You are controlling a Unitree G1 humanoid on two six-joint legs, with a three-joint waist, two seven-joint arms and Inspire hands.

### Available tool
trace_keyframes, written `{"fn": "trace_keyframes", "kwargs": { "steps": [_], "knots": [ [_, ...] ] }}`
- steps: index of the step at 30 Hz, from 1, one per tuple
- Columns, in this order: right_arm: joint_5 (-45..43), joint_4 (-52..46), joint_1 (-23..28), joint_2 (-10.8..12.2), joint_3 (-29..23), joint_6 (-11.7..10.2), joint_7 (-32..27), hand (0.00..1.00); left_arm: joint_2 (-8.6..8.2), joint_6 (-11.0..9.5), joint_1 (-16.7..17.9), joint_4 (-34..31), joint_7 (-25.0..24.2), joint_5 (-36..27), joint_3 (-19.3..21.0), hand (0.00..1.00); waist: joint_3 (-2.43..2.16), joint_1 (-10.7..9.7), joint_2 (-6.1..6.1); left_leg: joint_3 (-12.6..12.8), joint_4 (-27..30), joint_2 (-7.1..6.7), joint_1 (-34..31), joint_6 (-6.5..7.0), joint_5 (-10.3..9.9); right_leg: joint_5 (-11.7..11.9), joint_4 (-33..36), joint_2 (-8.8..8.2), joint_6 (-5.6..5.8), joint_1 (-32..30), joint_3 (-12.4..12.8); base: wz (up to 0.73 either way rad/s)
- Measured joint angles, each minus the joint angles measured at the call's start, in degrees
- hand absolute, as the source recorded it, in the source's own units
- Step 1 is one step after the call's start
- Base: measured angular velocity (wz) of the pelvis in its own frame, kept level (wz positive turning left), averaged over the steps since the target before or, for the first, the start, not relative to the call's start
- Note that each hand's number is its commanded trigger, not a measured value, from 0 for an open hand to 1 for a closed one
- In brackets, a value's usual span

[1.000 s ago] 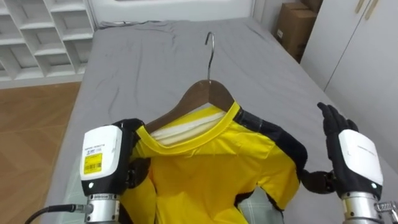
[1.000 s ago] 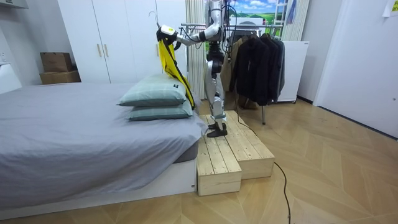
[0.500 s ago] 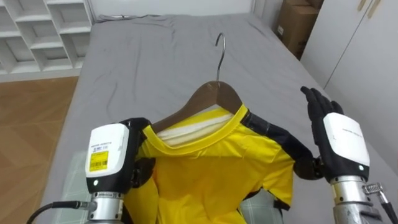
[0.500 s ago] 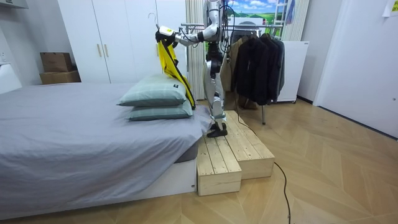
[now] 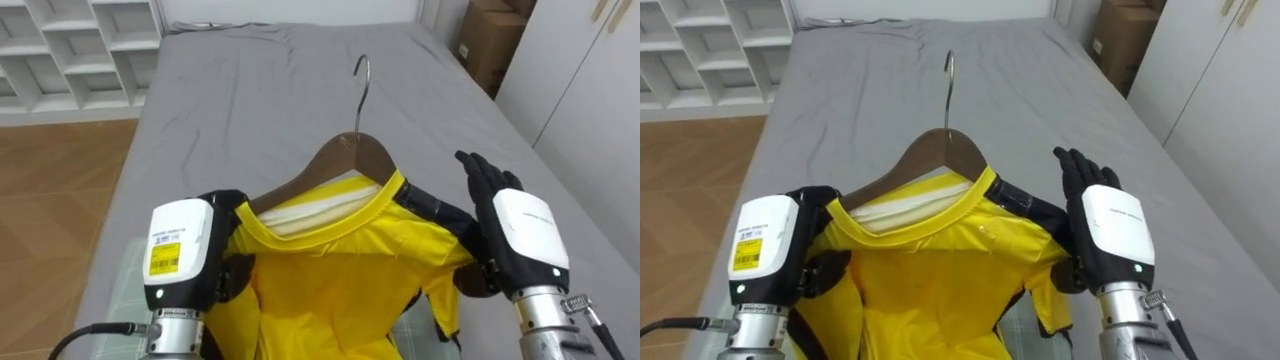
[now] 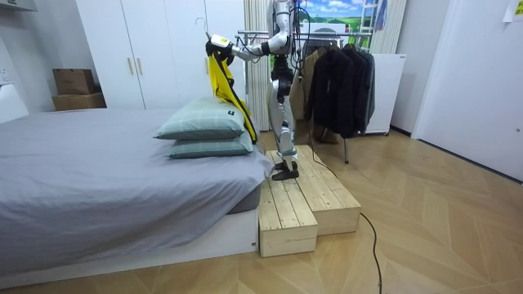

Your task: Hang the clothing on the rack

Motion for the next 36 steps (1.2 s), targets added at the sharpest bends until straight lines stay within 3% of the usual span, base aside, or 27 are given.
{"fn": "trace_keyframes", "kwargs": {
  "steps": [6,17,25,30,31,32,33,34,36],
  "knots": [
    [-1.16,0.15,0.01,0.20,2.40,0.85,2.08,0.00,0.03,1.85,-0.24,0.00,-0.98,1.15,-2.20,1.00,0.13,0.14,-0.22,-0.08,0.15,0.01,-0.20,0.00,0.00,0.00,-0.02,0.00,0.00,-0.11,0.01,0.01],
    [-1.12,2.83,0.01,0.20,4.54,1.72,1.23,0.00,0.12,3.14,-0.53,-0.01,-2.55,2.04,-3.44,1.00,0.24,0.24,-0.36,-0.05,0.25,0.00,-0.21,0.00,0.00,0.00,0.01,-0.01,0.00,-0.08,0.09,0.00],
    [-1.06,4.14,0.00,0.44,5.32,1.74,-0.59,0.00,0.11,3.32,-0.53,0.00,-2.55,2.79,-3.45,1.00,0.54,0.25,0.33,-0.01,0.25,0.00,-0.24,0.00,0.00,0.00,-0.03,0.00,0.00,-0.12,0.10,0.00],
    [-1.07,4.38,-0.02,0.51,5.32,1.74,-0.72,0.00,0.07,3.49,-0.53,0.00,-2.55,3.00,-3.48,1.00,0.43,0.31,0.66,-0.02,0.25,0.00,-0.24,0.00,0.00,0.00,-0.03,0.00,0.00,-0.13,0.08,0.00],
    [-1.06,4.62,-0.05,0.51,5.38,1.74,-0.97,0.06,0.06,3.61,-0.53,0.00,-2.55,3.05,-3.57,1.00,0.43,0.28,0.67,-0.02,0.25,0.00,-0.24,0.00,0.00,0.00,-0.03,0.00,0.00,-0.13,0.06,0.00],
    [-1.01,4.84,-0.09,0.51,5.44,1.75,-1.21,0.53,0.06,3.74,-0.53,0.00,-2.55,3.05,-3.73,1.00,0.42,0.28,0.68,-0.02,0.24,0.00,-0.25,0.00,0.00,0.00,-0.03,0.00,0.00,-0.13,0.06,0.00],
    [-0.95,5.10,-0.12,0.51,5.47,1.95,-1.38,0.59,0.01,4.08,-0.53,0.00,-2.54,3.05,-4.10,1.00,0.41,0.30,0.71,-0.03,0.24,0.00,-0.25,0.00,0.00,0.00,-0.03,0.00,0.00,-0.13,0.06,0.00],
    [-1.00,5.10,-0.11,0.45,5.85,2.47,-1.56,1.00,-0.03,4.43,-0.53,-0.01,-2.54,3.11,-4.36,1.00,0.40,0.30,0.72,-0.03,0.25,0.00,-0.24,0.00,0.00,0.00,-0.02,0.00,0.00,-0.12,0.06,0.00],
    [-0.98,5.15,-0.09,0.37,6.20,2.75,-1.85,1.00,0.00,4.50,-0.53,0.00,-2.54,3.22,-4.44,1.00,0.40,0.26,0.73,-0.02,0.26,0.00,-0.23,0.00,0.00,0.00,-0.02,0.00,0.00,-0.12,0.06,0.00]
  ]
}}
